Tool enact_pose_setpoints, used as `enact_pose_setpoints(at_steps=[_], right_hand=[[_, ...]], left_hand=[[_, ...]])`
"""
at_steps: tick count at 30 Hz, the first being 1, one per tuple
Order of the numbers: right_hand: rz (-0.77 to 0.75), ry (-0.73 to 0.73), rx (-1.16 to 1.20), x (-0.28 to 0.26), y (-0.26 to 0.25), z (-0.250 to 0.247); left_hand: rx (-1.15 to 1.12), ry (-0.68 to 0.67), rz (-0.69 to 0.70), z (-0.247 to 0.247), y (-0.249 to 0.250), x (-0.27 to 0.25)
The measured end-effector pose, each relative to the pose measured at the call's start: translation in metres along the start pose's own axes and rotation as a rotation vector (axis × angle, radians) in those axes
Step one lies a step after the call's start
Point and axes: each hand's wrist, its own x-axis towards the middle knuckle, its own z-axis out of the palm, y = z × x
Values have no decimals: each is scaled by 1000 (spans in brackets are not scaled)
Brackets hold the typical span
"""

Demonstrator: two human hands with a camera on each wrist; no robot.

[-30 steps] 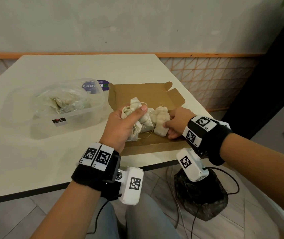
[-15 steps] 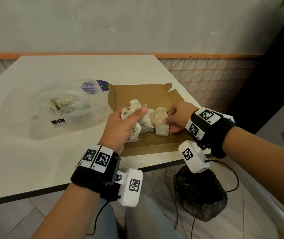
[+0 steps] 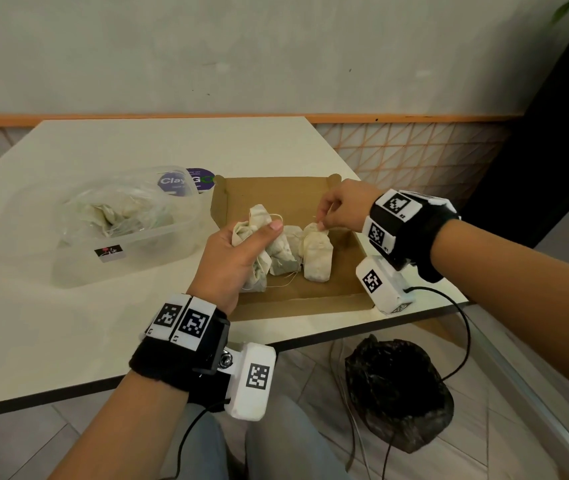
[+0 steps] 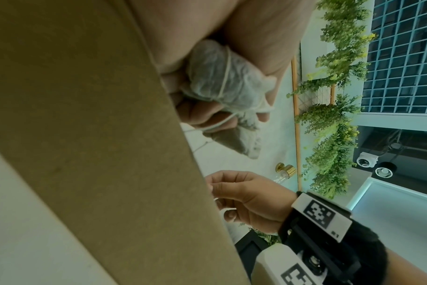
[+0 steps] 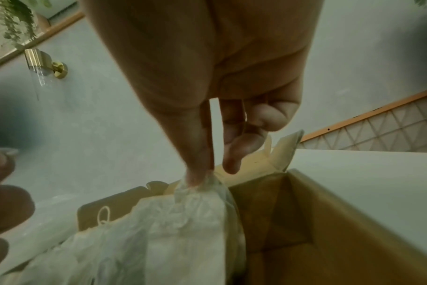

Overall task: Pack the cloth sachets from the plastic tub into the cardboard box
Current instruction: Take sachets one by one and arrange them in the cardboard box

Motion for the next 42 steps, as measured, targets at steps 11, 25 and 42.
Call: enact_pose_setpoints(at_steps=[11, 25, 42], right_hand=[[-96, 62, -32, 5, -10, -28], [-157, 195, 3, -2, -11, -59], [-83, -235, -116, -9, 2, 9]], left_hand=[[2, 8, -7, 1, 0, 1], [-3, 3, 3, -1, 1, 0], [0, -5, 16, -1, 0, 0]])
